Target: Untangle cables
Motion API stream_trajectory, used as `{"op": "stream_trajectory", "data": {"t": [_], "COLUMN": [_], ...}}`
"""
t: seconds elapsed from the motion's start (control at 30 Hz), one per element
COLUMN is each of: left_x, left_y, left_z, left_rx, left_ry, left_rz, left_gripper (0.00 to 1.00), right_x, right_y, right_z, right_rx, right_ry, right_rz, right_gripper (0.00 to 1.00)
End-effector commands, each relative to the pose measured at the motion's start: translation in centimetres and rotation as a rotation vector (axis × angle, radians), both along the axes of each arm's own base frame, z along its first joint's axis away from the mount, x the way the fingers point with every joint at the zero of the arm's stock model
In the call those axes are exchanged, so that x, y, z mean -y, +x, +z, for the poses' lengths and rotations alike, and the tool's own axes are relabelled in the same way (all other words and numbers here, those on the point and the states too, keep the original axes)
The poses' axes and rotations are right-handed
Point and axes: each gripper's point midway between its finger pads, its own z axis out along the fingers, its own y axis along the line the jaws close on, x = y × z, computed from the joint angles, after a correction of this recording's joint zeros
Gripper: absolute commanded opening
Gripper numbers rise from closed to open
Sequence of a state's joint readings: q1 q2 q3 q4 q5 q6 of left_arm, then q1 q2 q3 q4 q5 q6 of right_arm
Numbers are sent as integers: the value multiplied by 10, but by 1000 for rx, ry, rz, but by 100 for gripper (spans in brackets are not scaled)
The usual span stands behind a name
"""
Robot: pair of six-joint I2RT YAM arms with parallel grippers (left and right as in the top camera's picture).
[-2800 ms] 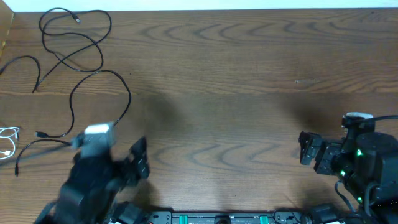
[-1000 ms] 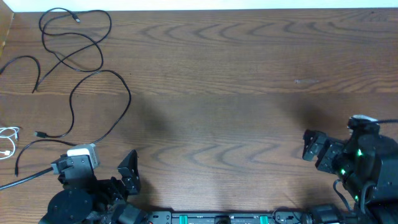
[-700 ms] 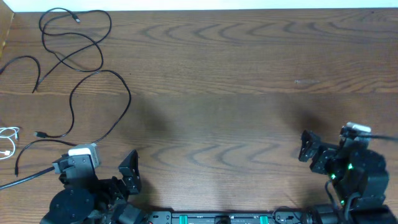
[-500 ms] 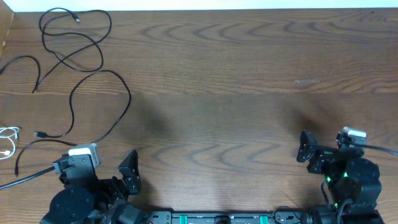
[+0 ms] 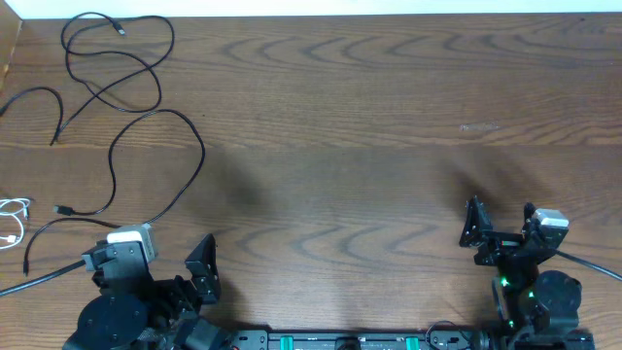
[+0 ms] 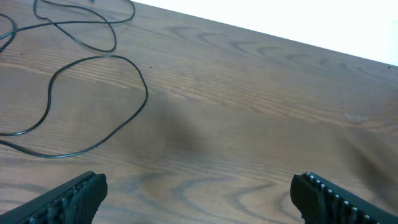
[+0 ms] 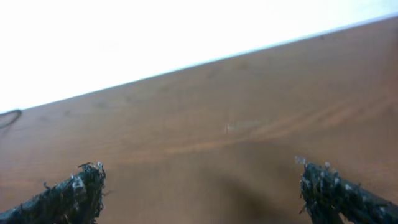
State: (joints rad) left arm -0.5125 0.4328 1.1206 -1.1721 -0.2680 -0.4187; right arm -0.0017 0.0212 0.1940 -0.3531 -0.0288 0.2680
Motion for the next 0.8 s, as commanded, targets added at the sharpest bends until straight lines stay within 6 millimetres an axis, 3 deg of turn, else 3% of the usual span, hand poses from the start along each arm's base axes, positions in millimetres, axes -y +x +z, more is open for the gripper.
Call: {"op": "stream_trajectory", "data": {"t": [0.0,0.37,0.53,0.63,0.77], "left_x": [-2,-2,-2,-2,-2], "left_y": [1,1,1,1,1], "left_z": [-2,-2,-2,-2,-2], "left_rx": [-2,-2,-2,-2,-2], "left_ry": [11,11,11,11,11], "left_rz": [11,11,11,11,11], "left_gripper": [98,99,99,99,99], "right_x": [2,3,4,5,5], "right_y": [6,18,18,17,17], "right_z": [-2,-2,-5,-22,-20], "right_rx": [48,177,167,98,103], "right_ry": [-14,-17,-18,-26,-52], "right_rz": [-3,-12,-16,-18,-14], "right_gripper": [99,99,99,99,99]}}
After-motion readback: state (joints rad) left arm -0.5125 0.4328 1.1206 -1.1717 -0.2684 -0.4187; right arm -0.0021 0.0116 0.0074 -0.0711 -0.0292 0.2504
